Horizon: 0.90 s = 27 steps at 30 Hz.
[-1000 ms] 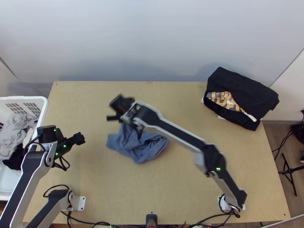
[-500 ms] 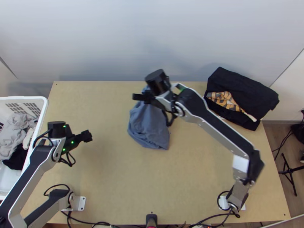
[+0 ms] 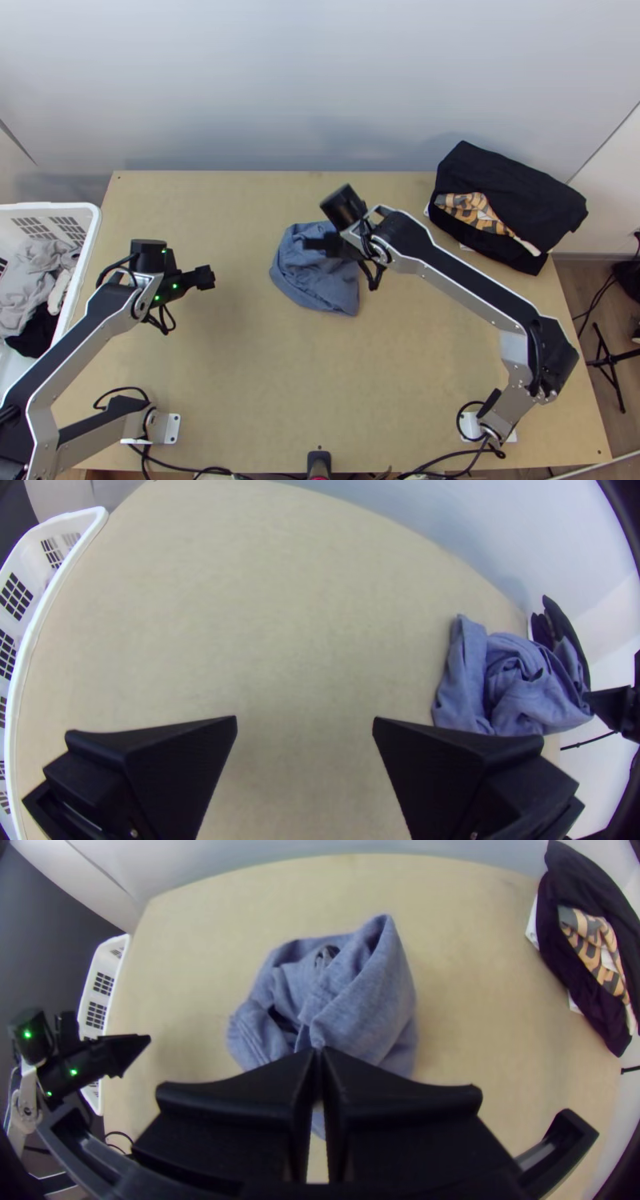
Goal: Fold the t-shirt
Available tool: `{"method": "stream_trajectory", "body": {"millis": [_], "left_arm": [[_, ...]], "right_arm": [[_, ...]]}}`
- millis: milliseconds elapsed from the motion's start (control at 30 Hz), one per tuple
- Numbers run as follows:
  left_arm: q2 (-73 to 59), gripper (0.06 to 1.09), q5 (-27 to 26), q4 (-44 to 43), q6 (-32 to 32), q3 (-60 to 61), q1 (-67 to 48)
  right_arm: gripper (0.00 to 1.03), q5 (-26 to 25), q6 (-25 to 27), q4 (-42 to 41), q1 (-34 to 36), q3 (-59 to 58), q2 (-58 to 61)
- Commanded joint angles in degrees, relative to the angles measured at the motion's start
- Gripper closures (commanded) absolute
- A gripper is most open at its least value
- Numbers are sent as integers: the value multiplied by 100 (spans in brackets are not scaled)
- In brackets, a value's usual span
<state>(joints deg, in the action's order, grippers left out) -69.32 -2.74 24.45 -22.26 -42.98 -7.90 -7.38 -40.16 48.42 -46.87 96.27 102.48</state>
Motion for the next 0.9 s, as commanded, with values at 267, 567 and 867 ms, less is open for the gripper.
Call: {"method": "stream_trajectory", "body": {"millis": [267,567,867], "left_arm": [[-750,10,2,-274,152,-307,-54],[-1005,10,2,-274,64,-606,-168],[-978,10,2,-239,90,-553,-62]], "right_arm": [[100,263,-141,-105,108,-1972,-509],[88,272,-132,-228,91,-1822,-518],[100,272,-123,-246,82,-1857,-632]]}}
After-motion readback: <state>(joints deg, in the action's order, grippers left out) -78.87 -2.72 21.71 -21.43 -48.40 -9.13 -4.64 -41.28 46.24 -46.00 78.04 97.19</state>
